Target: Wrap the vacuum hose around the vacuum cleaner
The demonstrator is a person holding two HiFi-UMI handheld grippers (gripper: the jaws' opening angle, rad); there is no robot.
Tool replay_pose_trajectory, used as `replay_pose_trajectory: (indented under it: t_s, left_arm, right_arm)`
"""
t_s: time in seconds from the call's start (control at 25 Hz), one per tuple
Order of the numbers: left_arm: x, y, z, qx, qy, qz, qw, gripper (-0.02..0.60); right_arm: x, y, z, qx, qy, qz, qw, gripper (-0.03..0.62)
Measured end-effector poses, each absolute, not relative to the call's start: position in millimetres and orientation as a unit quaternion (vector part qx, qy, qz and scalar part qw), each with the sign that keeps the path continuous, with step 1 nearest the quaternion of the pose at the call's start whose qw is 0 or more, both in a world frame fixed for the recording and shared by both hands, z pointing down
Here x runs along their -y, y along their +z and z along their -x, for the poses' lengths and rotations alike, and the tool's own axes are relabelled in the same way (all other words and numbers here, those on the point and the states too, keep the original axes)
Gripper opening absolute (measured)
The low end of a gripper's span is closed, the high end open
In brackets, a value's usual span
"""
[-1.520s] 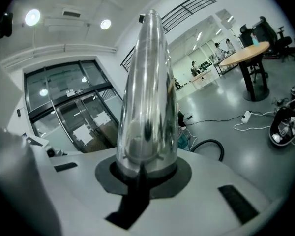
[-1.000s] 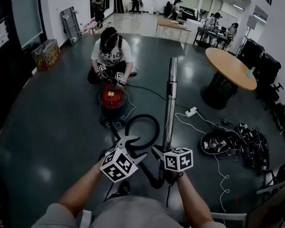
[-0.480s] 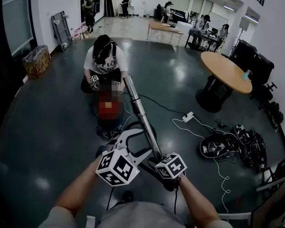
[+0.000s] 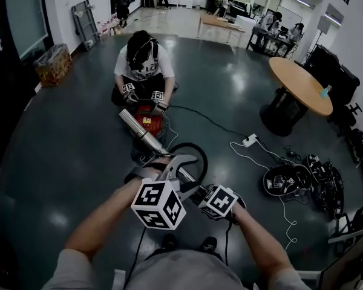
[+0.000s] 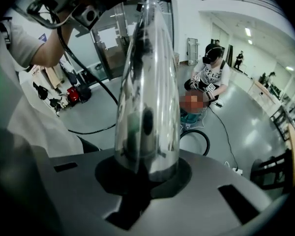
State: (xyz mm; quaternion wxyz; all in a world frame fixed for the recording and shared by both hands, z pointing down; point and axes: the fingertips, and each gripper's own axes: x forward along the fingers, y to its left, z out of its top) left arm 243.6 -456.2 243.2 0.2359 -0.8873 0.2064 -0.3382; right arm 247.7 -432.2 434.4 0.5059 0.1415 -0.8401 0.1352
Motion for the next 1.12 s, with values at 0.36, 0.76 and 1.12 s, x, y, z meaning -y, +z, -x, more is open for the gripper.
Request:
replay_pose_trajectory:
  t_s: [0.36, 0.76, 1.12]
  left_arm:
    - [433.6, 290.1, -236.6, -0.139, -0.445, 0.872, 0.148, 0.267]
    - [392.4, 354.9, -275.5, -0.046, -0.548, 0.828, 0.110, 0.267]
    - [379.9, 395.7, -292.8, -0.047, -0.569, 0.818, 0.070, 0.267]
  right_arm:
    - [416.2, 448.9, -260.8, 0.823, 0.065, -0.031, 0.564, 0.048]
    - [389.0, 459.8, -303.5, 0.772, -0.011, 0.060, 0.633, 0.048]
    - [383.5, 453.4, -309.6, 0.755, -0.090, 0.115, 0.640, 0.048]
